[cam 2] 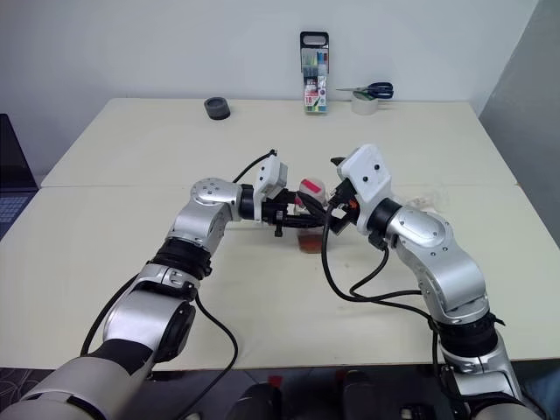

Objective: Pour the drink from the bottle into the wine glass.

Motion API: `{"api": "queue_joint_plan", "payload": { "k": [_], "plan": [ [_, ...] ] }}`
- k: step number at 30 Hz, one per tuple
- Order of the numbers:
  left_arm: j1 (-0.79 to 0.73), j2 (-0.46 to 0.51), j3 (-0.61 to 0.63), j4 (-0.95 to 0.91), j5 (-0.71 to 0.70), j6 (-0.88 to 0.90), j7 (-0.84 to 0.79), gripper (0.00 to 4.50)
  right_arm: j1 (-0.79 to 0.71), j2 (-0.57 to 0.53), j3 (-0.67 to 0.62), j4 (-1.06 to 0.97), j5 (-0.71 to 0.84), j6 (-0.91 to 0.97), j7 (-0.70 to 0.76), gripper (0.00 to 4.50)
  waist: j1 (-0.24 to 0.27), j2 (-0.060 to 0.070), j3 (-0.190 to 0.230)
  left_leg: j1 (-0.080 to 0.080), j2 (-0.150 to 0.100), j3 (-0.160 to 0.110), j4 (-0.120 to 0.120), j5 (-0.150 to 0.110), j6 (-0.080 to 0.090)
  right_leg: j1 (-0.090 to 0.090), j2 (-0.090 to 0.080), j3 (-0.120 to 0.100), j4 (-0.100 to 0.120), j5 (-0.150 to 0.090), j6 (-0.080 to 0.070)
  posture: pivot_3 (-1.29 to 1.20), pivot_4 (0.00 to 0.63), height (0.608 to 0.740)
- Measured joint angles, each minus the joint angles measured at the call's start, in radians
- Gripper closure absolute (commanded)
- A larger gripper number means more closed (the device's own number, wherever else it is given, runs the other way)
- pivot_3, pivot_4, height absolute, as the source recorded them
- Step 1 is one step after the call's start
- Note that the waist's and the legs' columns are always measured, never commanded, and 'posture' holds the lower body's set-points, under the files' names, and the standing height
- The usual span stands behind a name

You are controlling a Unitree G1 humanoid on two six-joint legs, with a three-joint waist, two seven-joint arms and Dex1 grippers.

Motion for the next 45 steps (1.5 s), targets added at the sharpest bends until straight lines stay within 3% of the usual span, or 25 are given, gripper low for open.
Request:
{"api": "queue_joint_plan", "payload": {
  "k": [45],
  "plan": [
    [0.0,0.0,0.0,0.0,0.001,-0.006,-0.001,2.79,0.045,-0.055,-0.043,-0.053,0.077,0.046,0.01,0.0,0.0,0.0,0.0,0.0,0.0,0.0,0.0,0.0,0.0,0.0,0.0,0.0,0.0,0.0,0.0,0.0,0.15,0.74]
  ]
}}
